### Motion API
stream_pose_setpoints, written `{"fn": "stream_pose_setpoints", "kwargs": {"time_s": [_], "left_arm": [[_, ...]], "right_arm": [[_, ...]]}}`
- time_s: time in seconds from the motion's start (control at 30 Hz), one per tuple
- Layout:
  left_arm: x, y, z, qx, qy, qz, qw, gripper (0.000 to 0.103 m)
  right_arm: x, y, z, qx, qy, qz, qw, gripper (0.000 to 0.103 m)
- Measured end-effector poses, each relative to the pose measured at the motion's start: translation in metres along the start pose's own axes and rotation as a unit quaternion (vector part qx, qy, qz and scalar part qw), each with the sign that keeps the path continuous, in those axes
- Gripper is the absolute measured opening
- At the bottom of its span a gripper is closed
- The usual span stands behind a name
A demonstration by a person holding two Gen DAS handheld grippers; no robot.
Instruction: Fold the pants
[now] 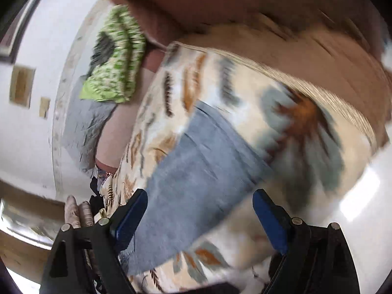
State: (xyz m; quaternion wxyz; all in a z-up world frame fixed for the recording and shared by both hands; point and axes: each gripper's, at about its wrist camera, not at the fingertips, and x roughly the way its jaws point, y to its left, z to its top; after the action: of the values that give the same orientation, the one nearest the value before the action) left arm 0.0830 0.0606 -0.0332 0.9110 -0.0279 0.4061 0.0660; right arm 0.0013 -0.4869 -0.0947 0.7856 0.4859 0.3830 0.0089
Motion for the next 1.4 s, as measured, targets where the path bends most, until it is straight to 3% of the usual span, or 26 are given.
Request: {"fn": "stream_pose_setpoints", "kwargs": {"time_s": [0.27, 0.43, 0.67, 1.03, 1.4], "left_arm": [[-0.005, -0.073, -0.005, 0.058, 0.015, -0.057, 0.9966, 0.103], [-0.007, -0.105, -0.008, 0.076, 0.02, -0.066, 0.9947, 0.103], [-0.003, -0.122, -0.005, 0.085, 0.027, -0.063, 0.994, 0.103], [0.005, -0.143, -0.004, 0.094, 0.037, -0.059, 0.9932, 0.103], [0.014, -0.196, -0.002, 0.119, 0.051, -0.085, 0.9879, 0.103]], "right_arm": [[0.035, -0.033, 0.015, 0.054, -0.002, 0.026, 0.998, 0.089], [0.042, -0.038, 0.017, 0.062, -0.015, 0.026, 0.998, 0.089], [0.044, -0.034, 0.016, 0.053, -0.025, 0.022, 0.998, 0.088], [0.045, -0.052, 0.023, 0.096, -0.007, 0.062, 0.993, 0.088], [0.044, -0.061, 0.026, 0.121, 0.008, 0.083, 0.989, 0.089]]}}
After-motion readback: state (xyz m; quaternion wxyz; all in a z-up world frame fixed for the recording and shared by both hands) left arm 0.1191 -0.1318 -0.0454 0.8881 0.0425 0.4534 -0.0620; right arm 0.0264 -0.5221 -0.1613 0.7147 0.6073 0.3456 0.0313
